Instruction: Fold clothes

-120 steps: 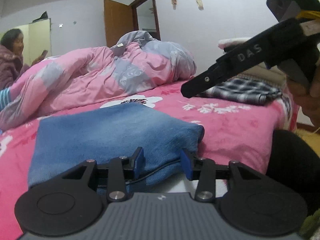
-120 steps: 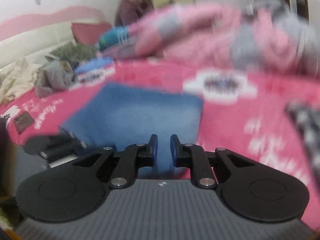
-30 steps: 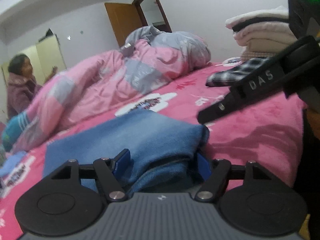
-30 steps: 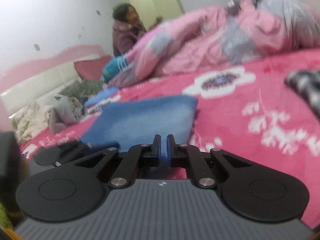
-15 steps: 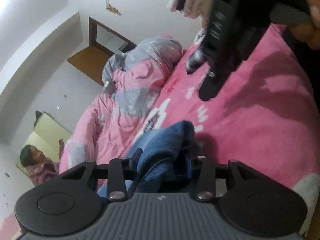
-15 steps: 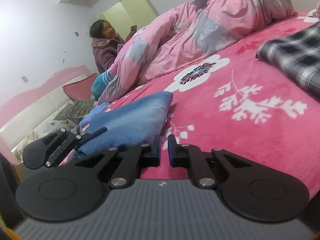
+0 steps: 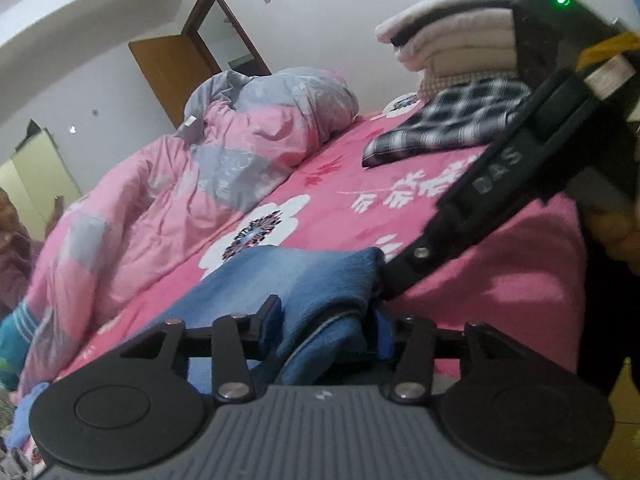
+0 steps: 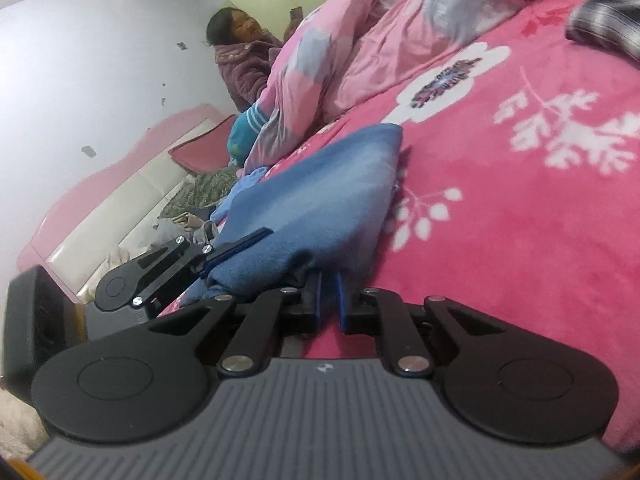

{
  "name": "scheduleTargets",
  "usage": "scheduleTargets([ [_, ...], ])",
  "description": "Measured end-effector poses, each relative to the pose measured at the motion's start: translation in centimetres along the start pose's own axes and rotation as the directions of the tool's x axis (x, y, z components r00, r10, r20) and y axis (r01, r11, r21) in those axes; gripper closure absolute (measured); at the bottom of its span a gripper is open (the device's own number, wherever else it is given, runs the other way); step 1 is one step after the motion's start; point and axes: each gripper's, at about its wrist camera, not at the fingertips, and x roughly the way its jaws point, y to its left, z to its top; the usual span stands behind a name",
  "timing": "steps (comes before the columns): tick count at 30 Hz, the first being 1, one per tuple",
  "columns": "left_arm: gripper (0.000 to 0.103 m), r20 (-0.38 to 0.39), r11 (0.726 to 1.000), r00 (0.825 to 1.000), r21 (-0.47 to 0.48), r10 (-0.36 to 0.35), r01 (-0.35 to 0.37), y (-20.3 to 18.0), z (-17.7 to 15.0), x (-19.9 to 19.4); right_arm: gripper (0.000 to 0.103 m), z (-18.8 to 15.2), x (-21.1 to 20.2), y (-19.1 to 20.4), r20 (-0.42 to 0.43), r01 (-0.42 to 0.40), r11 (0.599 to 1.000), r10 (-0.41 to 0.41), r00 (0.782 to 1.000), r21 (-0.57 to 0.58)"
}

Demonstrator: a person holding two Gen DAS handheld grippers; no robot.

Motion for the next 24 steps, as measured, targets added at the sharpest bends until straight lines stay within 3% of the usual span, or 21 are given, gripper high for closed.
scheduleTargets([
  [5, 0.051, 0.004, 0.999, 1.0, -0.051, -0.012, 0.012, 1.6, -0.2, -0.9, 0.095, 0.8, 0.8, 0.9, -0.003, -0.013, 0.998, 0.013, 1.0, -0.056],
  [11, 0.077, 0.014, 0.992, 0.999, -0.123, -0.032, 0.034, 2.8, -0.2, -1.7, 0.095, 0.8, -0.2, 1.0, 0.001, -0.051, 0.998, 0.051, 0.999, -0.039],
  [18, 0.084, 0.031, 0.992, 0.999, -0.126, -0.013, 0.017, 3.0, -0.5, -2.3, 0.096, 0.4, 2.8, 0.8, 0.001, -0.079, 0.997, 0.079, 0.997, -0.017],
  [24, 0.084, 0.034, 0.996, 0.998, 0.06, 0.058, -0.06, -0.3, -2.0, -1.4, 0.099, -0.9, 3.8, -0.8, 0.075, -0.111, 0.991, 0.106, 0.992, 0.071],
])
